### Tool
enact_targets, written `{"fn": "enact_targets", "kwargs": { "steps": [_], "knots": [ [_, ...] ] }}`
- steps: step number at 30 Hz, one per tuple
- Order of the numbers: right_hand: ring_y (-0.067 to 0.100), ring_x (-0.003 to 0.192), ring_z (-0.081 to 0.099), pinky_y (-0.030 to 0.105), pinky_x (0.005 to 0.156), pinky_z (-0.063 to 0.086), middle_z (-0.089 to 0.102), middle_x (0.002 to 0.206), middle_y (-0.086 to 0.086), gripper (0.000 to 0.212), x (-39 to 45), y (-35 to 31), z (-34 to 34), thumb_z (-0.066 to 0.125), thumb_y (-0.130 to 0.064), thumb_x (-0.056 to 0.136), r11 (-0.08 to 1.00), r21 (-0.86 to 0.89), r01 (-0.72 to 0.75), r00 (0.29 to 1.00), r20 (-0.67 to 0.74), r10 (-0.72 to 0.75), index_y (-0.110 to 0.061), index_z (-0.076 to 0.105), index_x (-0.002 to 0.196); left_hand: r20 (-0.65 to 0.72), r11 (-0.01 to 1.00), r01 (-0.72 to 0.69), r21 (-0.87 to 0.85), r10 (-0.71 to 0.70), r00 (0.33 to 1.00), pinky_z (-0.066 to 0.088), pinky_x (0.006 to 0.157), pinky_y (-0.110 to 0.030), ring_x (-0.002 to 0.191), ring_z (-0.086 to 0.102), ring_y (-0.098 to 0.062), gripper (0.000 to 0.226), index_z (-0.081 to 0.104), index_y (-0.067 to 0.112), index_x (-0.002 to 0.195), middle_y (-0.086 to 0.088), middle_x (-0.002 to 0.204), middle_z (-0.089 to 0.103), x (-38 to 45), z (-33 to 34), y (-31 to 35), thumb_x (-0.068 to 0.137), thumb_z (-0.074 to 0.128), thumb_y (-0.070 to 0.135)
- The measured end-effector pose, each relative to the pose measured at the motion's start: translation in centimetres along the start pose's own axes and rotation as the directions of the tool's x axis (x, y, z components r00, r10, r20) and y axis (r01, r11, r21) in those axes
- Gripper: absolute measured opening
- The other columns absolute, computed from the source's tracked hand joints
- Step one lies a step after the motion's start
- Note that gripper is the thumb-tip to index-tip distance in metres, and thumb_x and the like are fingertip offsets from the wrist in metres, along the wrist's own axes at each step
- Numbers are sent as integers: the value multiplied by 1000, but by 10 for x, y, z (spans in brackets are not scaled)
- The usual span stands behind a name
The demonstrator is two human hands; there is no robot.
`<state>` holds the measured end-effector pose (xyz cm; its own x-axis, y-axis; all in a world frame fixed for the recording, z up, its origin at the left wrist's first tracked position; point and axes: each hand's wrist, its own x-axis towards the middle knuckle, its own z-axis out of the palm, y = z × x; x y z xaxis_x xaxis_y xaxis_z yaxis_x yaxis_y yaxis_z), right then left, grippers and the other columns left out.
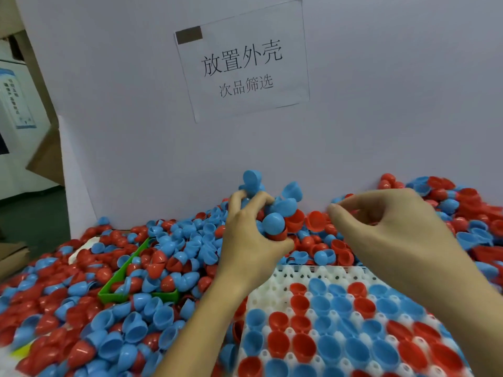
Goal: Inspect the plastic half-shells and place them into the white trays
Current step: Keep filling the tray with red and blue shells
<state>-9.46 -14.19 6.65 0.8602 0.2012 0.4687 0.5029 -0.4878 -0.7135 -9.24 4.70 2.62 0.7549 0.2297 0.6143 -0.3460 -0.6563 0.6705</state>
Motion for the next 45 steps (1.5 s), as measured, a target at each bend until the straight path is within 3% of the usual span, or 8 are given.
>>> {"fn": "enact_targets", "kwargs": {
  "steps": [9, 14, 17, 21, 28, 34, 40, 45],
  "knots": [
    [10, 39, 42, 16, 35, 34, 62, 52, 9, 45, 0, 10, 15, 58, -49, 90, 992, -53, -114, 993, 8, 115, -12, 75, 68, 106, 991, -130, -14, 131, 986, 48, 78, -6, 100, 55, 1, 40, 59, 28, 93, 18, 125, 39, -5, 6, 17, 68, 88, 17],
    [9, 65, 65, 9, 40, 38, 69, 61, -6, 32, -2, 13, 15, 68, -36, 89, 978, 64, -196, 980, -9, 197, -26, 71, 59, 139, 985, -173, 24, 168, 976, 45, 79, -4, 103, 52, 2, 37, 59, 29, 94, 18, 126, 37, -6, 4, 19, 70, 87, 19],
    [-8, 55, 59, 5, 34, 35, 59, 46, -24, 29, -1, 14, 15, 71, -30, 88, 967, 142, -213, 977, 1, 215, -33, 66, 60, 156, 985, -164, 59, 154, 976, 45, 77, -7, 107, 50, -2, 38, 59, 31, 96, 18, 128, 36, -6, 4, 16, 71, 86, 23],
    [2, 50, 55, 8, 35, 35, 58, 44, -22, 39, -1, 14, 17, 72, -25, 88, 968, 135, -210, 974, -59, 220, -34, 61, 52, 154, 988, -129, 84, 115, 981, 45, 79, -12, 108, 51, -9, 38, 58, 30, 96, 15, 127, 36, -5, 3, 11, 71, 86, 22],
    [-1, 69, 54, 13, 54, 33, 58, 70, -23, 11, 1, 20, 17, 66, -29, 93, 964, 157, -213, 975, -35, 221, -30, 71, 84, 68, 1000, 13, 15, -14, 998, 43, 71, 0, 99, 54, -6, 40, 57, 28, 92, 9, 122, 40, 5, -11, -3, 69, 81, 7],
    [0, 59, 58, 15, 52, 37, 66, 63, -16, 15, 2, 23, 24, 59, -39, 95, 980, 70, -187, 978, 108, 179, -31, 72, 89, -41, 996, 84, -33, -85, 996, 41, 67, 0, 90, 54, -3, 36, 60, 20, 95, 6, 113, 45, 14, -31, -13, 70, 81, 7],
    [11, 38, 44, 15, 43, 43, 63, 54, 3, 28, 1, 30, 36, 61, -40, 93, 992, -107, -61, 961, 261, 87, -24, 73, 74, -50, 989, 131, -62, -134, 990, 50, 70, -24, 92, 59, -20, 35, 58, 20, 97, 0, 113, 46, 16, -47, -17, 73, 81, 11],
    [-1, 44, 54, 13, 51, 45, 54, 43, -18, 16, 14, 27, 65, 63, -30, 96, 933, -345, 99, 915, 400, 50, -24, 74, 85, -34, 990, 115, -81, -118, 992, 47, 62, -19, 86, 60, -23, 34, 57, 20, 95, -6, 114, 48, 19, -52, -16, 73, 80, 10]
  ]
}}
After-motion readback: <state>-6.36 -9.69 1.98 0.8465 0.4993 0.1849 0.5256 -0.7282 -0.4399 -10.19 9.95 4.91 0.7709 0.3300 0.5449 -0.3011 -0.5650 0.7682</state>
